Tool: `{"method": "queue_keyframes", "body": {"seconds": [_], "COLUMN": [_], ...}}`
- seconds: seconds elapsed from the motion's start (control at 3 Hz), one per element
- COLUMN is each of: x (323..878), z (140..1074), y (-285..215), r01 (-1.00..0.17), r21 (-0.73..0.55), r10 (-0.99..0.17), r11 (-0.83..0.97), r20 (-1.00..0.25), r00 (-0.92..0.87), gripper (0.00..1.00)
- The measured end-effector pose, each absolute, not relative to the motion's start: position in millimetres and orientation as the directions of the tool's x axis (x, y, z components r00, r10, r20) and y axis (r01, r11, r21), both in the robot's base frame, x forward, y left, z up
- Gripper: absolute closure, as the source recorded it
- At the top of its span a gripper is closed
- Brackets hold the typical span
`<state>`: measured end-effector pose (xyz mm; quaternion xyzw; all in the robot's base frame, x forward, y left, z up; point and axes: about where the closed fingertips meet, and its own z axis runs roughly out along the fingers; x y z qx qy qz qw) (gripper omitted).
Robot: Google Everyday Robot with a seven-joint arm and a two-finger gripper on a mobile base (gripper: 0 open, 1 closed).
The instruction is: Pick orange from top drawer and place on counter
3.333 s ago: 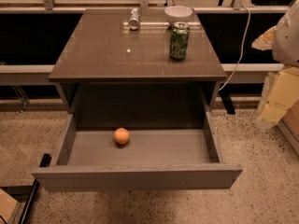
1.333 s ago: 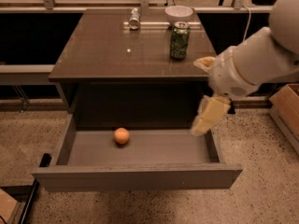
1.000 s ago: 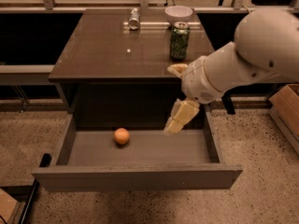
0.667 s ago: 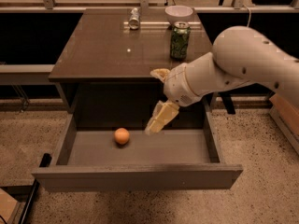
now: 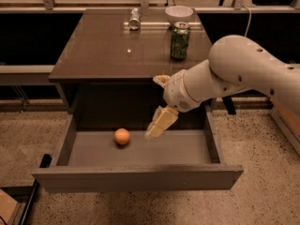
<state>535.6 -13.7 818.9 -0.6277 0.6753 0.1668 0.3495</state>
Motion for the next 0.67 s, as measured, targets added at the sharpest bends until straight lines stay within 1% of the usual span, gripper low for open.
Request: {"method": "queue_keyframes", "body": {"seconds": [0.67], "x": [549], "z": [741], "y": [22], "r01": [-0.984], "r21": [-0.108], "r10": [-0.632], "r11": [0.139], "r20": [-0.775], "r00": [-0.004], "gripper": [0.00]}}
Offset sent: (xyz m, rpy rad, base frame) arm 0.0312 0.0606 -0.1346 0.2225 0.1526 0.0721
